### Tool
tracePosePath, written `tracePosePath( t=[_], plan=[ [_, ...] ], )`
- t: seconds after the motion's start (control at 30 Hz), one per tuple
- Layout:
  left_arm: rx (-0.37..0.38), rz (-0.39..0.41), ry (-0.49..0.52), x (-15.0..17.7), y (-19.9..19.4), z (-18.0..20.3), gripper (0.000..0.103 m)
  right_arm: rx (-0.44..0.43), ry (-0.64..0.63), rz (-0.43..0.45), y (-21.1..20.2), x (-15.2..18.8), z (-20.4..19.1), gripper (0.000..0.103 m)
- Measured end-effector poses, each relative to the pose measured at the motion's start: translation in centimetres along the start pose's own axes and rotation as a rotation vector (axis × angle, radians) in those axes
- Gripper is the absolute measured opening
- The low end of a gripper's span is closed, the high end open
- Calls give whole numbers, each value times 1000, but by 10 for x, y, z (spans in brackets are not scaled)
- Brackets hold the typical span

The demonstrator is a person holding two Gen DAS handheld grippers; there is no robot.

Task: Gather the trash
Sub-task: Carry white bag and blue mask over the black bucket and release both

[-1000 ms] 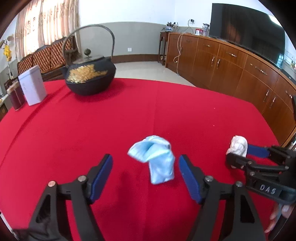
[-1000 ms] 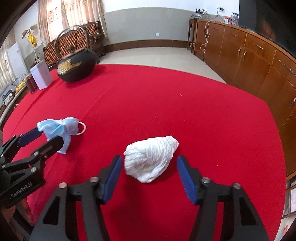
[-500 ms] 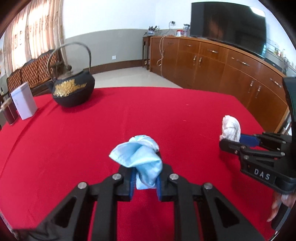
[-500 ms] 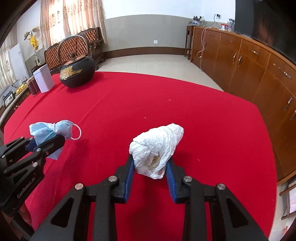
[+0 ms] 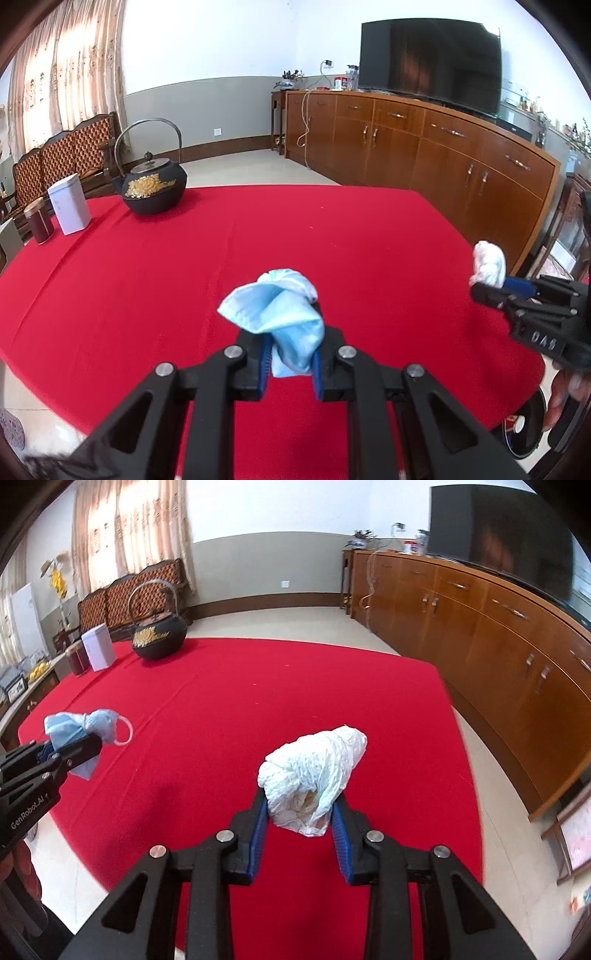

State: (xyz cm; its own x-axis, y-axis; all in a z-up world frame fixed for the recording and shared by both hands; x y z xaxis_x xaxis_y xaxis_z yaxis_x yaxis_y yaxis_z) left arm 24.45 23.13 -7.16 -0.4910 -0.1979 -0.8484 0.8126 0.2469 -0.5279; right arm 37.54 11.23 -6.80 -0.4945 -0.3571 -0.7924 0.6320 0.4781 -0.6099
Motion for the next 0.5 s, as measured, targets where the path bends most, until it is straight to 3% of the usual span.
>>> tracePosePath(
  t=[0.2, 0.5],
  plan=[
    [28, 2, -3, 12, -19, 12, 19, 40, 56, 35, -51, 19, 30, 34],
    [115, 12, 50, 24, -44, 59, 19, 89, 122, 83, -111, 50, 62, 34]
  ],
)
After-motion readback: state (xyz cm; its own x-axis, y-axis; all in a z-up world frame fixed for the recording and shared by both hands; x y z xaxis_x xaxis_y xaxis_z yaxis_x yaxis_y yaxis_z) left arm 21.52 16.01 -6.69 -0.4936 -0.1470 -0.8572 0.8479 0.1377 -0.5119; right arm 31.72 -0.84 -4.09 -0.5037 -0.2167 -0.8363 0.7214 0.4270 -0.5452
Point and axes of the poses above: each gripper's, at about its wrist camera, not at the fingertips, and y roughly the way its jaws point, z to its right, x to its underside, the point moved 8 cm from there along y, roughly the way its jaws point, and after that the axes turned 6 degrees about z, right-handed, at the moved point
